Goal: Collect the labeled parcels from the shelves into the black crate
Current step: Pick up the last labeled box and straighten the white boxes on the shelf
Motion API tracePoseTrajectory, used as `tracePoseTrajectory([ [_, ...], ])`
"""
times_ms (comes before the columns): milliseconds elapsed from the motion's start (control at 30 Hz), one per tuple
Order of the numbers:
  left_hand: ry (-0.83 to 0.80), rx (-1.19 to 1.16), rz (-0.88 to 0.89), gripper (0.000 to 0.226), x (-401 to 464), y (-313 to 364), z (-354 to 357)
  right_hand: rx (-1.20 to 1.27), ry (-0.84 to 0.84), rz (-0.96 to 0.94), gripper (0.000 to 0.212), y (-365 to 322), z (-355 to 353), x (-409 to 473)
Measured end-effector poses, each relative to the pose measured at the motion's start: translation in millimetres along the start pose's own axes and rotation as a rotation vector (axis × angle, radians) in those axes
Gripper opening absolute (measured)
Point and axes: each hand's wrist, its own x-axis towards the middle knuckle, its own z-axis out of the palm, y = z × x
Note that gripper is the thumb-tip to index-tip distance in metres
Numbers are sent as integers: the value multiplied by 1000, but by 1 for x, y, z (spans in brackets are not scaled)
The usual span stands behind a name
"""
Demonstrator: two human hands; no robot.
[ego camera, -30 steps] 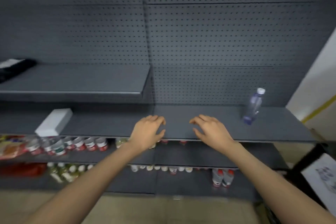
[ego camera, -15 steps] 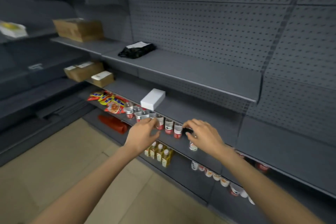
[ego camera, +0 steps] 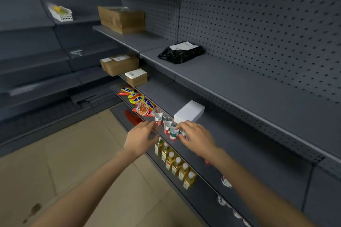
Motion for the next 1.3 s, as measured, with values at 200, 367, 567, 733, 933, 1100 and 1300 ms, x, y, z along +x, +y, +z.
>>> tracePoseTrajectory([
  [200,0,-31,18,22,71,-27,23,-3,-28,18,25,35,16,75],
  [367,-15,-66,56,18,122,-52,42,20,-46,96,23,56,37,119],
  [567,-146,-74,203,28,193,-93,69,8,-44,252,31,75,61,158],
  [733,-238,-103,371,30,257,-127,80,0,54,452,31,82,88,197],
  [933,-421,-171,489,41,294,-155,106,-6,132,688,33,70,117,212],
  [1100,-505,-225,596,44,307,-146,131,-8,101,928,36,72,133,190],
  [1300,-600,-228,621,40,304,-128,165,-1,88,1158,44,85,143,160],
])
